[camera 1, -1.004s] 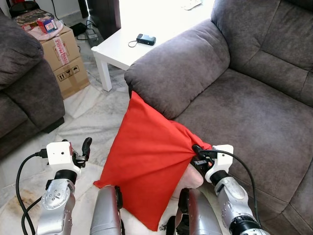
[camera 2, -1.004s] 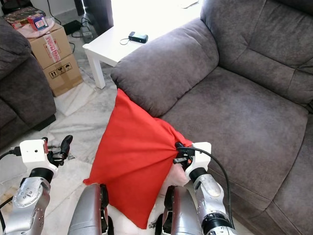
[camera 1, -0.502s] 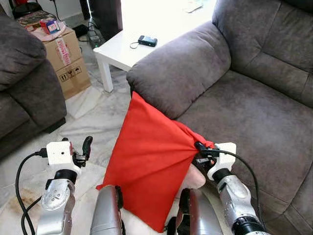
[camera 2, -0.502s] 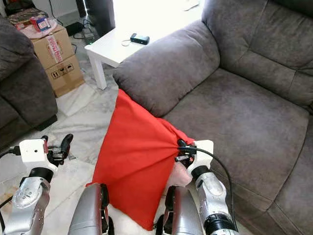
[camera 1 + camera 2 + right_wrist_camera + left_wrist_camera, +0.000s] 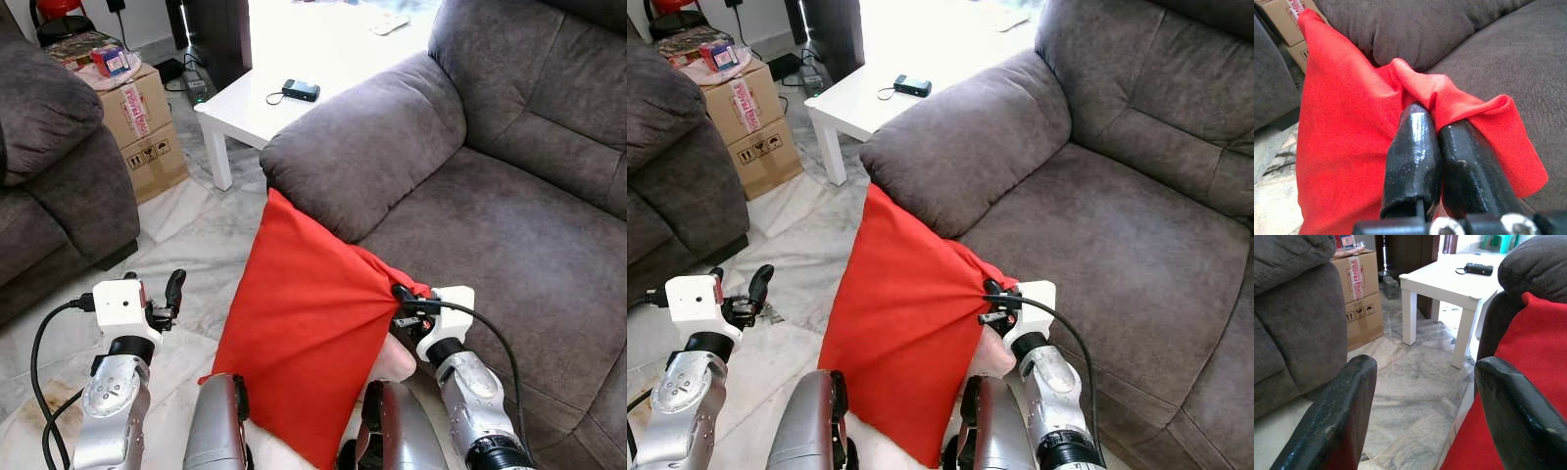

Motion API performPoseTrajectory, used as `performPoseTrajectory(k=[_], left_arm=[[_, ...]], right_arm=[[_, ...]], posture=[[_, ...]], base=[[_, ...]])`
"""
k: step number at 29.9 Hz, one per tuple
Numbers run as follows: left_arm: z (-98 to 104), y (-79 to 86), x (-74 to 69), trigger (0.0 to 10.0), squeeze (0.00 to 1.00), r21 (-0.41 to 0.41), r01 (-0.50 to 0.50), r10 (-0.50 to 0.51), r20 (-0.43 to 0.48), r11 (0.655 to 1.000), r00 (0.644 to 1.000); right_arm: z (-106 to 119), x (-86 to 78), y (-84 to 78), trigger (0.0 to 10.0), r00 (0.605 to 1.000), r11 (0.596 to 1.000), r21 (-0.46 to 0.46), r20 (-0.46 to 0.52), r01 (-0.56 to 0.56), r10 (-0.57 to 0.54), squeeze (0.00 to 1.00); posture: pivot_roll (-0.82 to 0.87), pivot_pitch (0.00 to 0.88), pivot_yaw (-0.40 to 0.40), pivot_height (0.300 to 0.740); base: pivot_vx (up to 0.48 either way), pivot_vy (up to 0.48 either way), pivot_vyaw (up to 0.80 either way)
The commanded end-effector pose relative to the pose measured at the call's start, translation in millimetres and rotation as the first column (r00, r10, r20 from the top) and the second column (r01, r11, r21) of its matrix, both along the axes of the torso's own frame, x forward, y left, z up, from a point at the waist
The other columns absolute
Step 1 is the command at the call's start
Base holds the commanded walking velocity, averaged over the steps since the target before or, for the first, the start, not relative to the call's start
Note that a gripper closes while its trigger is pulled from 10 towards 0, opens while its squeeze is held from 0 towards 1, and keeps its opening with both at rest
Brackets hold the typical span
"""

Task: Move the pillow to the sofa from floor

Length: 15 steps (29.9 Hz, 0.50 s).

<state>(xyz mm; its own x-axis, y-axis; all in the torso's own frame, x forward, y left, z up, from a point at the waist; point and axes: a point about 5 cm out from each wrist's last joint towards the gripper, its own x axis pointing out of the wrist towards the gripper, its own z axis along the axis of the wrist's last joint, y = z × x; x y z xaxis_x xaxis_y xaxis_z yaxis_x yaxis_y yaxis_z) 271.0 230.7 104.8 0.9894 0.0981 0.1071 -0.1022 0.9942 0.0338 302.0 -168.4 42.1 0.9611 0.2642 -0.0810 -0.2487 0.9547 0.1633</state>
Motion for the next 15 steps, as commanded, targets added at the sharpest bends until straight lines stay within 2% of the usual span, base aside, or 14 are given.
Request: performPoseTrajectory(k=[1,15], left_arm=[[-2.3,-1.0,-1.5,10.0,0.0,0.019,0.015,-0.015,-0.008,1.0,1.0],[-3.2,-3.4,-1.2,10.0,0.0,0.019,0.024,-0.024,-0.011,1.0,1.0]], right_arm=[[21.8,8.0,-12.8,10.0,0.992,0.998,0.0,0.107,0.061,-0.06,0.0],[21.7,8.3,-10.1,10.0,0.993,0.999,0.004,0.102,0.054,-0.054,0.0]], posture=[[0.19,0.094,-0.074,0.573],[0.19,0.109,-0.074,0.573]], base=[[0.0,0.0,0.0],[0.0,0.0,0.0]])
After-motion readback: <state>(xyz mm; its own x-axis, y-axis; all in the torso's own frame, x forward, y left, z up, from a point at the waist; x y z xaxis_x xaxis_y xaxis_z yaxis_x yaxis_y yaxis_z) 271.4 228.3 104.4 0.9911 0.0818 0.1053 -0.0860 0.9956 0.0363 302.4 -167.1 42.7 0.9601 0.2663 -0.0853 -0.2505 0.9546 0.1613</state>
